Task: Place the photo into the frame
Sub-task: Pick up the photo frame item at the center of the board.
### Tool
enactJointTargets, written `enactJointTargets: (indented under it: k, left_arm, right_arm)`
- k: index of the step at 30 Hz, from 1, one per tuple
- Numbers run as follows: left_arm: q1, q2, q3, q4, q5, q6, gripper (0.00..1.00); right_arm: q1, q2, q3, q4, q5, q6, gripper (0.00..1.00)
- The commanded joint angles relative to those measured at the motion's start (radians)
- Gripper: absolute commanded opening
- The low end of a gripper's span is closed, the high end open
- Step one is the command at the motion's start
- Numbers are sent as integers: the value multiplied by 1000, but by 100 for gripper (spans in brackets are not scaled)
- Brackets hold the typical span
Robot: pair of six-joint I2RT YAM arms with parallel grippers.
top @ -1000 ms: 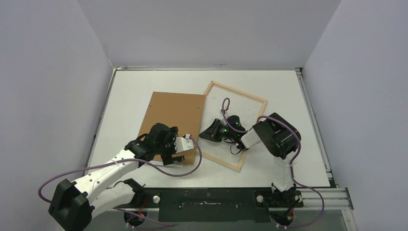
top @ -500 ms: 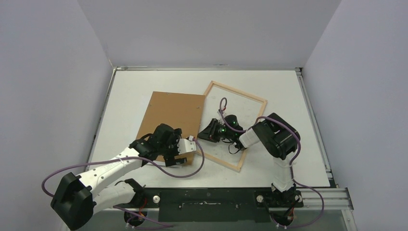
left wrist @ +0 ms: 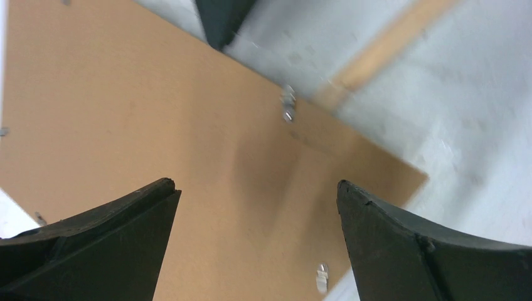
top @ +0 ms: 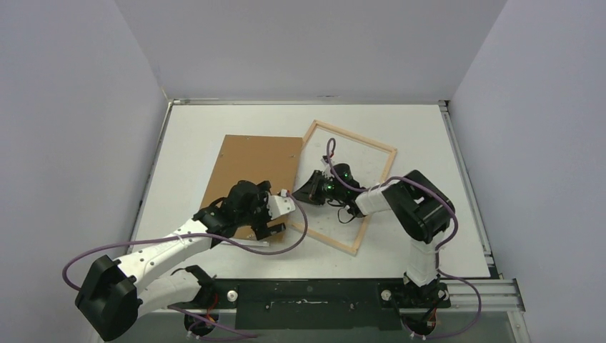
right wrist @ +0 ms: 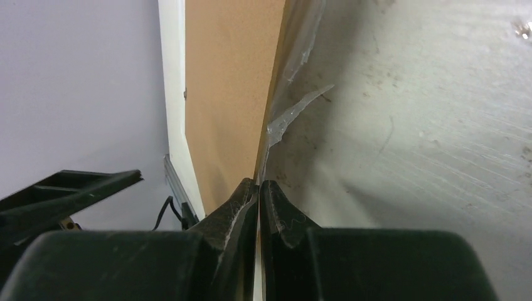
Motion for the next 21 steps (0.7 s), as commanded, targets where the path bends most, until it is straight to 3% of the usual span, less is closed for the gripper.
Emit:
enactJointTargets:
  k: [1,4,11,21]
  left_arm:
    - [-5,-29,27,393,-109,-263,98]
    - [-14,-11,16,435,-89,-335,96]
    - [-55,46,-5,570,-182,-343,97]
    - [-69,154,-25,568,-204,-266,96]
  right_arm:
    - [10,-159,92,-169,65,-103,5]
    - [12,-183,97,-206,77,-115,5]
    - [22,-224,110,-254,83,-142,5]
    - [-3,-297,144,-418,123,-200,5]
